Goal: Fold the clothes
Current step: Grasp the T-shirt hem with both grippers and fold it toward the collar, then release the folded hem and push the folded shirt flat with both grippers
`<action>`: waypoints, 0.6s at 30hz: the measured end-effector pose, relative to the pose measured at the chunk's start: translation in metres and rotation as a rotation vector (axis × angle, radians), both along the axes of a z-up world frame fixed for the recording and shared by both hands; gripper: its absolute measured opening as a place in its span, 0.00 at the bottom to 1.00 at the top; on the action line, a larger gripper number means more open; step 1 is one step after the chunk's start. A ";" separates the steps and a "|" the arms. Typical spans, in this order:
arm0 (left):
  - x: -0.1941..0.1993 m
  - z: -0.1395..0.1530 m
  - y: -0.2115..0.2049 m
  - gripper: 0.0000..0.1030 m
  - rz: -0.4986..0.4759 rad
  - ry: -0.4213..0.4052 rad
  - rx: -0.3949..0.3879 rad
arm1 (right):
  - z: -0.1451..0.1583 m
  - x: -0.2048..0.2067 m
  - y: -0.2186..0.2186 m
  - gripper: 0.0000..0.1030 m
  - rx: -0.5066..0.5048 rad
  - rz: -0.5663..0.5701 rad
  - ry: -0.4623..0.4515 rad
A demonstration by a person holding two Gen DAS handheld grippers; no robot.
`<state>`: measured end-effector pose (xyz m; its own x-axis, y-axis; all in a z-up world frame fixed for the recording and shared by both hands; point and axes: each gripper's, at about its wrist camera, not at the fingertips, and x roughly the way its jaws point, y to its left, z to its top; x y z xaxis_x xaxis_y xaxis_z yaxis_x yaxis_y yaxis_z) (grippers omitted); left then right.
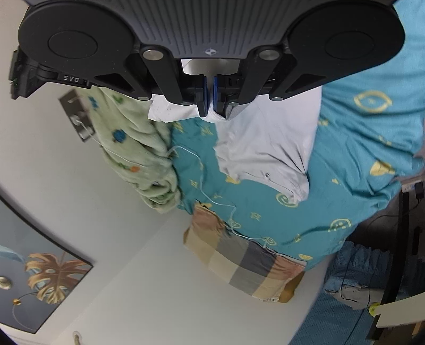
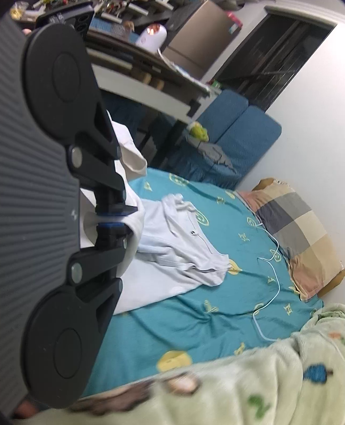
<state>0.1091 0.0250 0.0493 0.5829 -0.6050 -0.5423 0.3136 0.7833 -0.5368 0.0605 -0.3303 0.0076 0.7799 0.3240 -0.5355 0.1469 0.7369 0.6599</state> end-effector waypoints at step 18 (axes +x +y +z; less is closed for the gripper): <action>0.170 -0.185 -0.037 0.06 -0.020 0.148 0.232 | -0.145 0.155 0.009 0.09 -0.207 0.119 0.225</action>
<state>0.2796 -0.0117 -0.1359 0.4767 -0.4655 -0.7457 0.2618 0.8850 -0.3851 0.2150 -0.3217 -0.1376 0.5978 0.2722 -0.7540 0.1765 0.8728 0.4551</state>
